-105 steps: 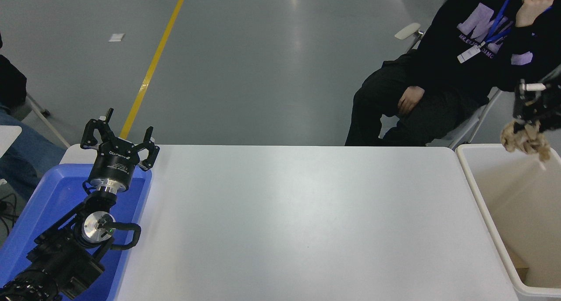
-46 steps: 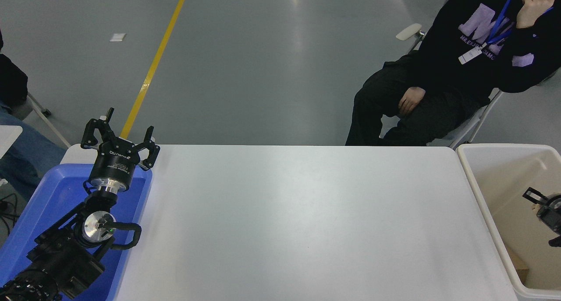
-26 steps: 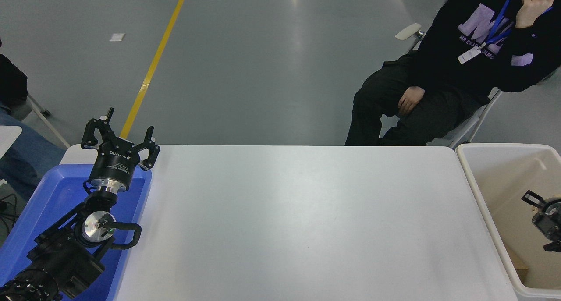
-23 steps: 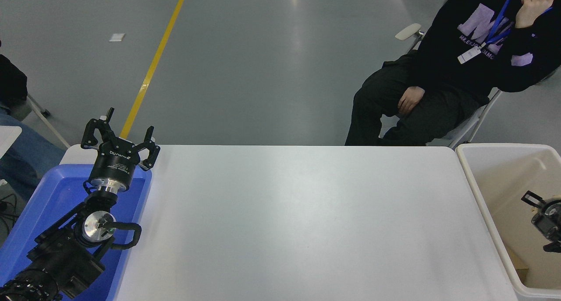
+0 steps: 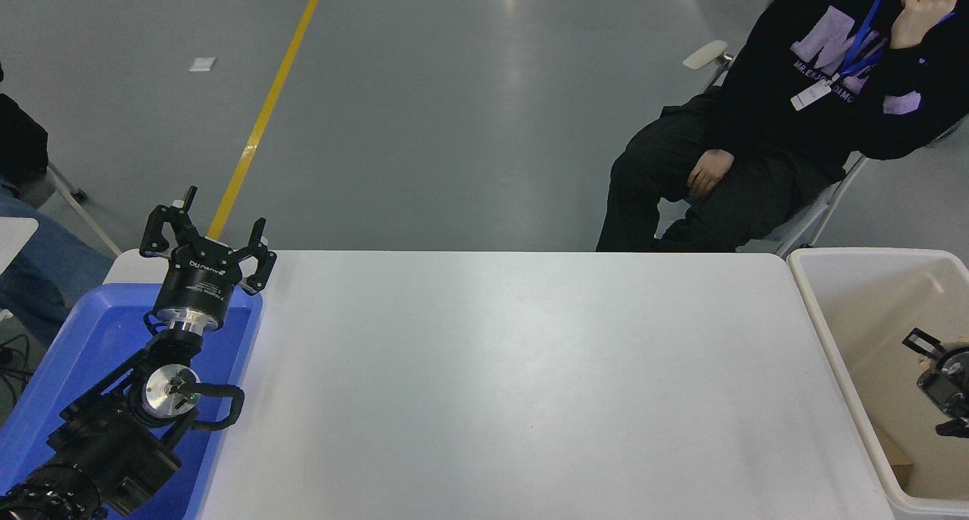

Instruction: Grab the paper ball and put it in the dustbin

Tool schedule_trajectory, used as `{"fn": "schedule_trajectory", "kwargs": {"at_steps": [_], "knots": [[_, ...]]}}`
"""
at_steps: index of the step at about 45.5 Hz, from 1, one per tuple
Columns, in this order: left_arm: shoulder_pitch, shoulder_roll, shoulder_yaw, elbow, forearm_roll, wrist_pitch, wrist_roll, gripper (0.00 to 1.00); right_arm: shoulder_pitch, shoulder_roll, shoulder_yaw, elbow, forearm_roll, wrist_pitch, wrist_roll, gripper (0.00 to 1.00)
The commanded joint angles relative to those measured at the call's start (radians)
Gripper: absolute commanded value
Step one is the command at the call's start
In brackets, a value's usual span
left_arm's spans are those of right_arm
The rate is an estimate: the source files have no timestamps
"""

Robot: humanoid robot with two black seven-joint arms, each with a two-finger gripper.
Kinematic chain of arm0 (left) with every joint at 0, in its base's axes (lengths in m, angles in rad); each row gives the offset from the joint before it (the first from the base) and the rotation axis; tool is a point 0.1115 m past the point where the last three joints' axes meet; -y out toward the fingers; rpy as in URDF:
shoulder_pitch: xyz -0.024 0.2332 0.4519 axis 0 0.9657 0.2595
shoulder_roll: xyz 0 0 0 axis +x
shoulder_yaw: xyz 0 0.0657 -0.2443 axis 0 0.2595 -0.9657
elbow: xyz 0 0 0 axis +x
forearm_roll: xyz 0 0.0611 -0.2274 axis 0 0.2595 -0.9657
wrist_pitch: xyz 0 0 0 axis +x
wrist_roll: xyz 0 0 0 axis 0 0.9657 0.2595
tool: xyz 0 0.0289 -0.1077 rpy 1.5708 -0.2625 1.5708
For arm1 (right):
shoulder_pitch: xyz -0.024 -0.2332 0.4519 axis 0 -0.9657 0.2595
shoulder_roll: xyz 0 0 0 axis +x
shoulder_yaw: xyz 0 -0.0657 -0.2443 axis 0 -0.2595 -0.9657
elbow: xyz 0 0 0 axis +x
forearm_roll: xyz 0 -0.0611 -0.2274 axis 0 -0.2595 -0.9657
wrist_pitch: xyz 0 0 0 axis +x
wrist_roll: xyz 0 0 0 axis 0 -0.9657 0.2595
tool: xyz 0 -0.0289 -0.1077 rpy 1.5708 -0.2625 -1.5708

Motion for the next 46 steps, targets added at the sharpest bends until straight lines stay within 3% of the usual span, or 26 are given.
{"fn": "schedule_trajectory", "kwargs": {"at_steps": [1, 19, 27, 33, 40, 46], "knots": [[0.0, 0.0, 0.0, 0.0, 0.0, 0.0, 0.0, 0.98, -0.001, 0.001, 0.003, 0.009, 0.0, -0.067, 0.0, 0.89], [0.0, 0.0, 0.0, -0.001, 0.0, 0.0, 0.0, 0.98, 0.034, -0.011, 0.002, 0.073, 0.006, -0.07, 0.0, 0.89], [-0.001, 0.0, 0.0, 0.0, 0.0, 0.0, 0.0, 0.98, 0.302, -0.211, -0.105, 0.482, 0.012, -0.056, 0.0, 0.96], [-0.001, 0.0, 0.0, 0.0, 0.0, 0.0, 0.002, 0.98, 0.544, -0.28, -0.329, 0.731, 0.014, -0.041, 0.0, 1.0], [-0.001, 0.0, 0.0, 0.0, 0.0, 0.0, 0.002, 0.98, 0.885, -0.263, -0.601, 1.03, 0.015, 0.004, 0.0, 1.0], [0.0, 0.0, 0.0, 0.0, 0.0, 0.0, 0.002, 0.98, 1.207, -0.17, -0.774, 1.211, 0.015, 0.154, 0.0, 1.0]]}}
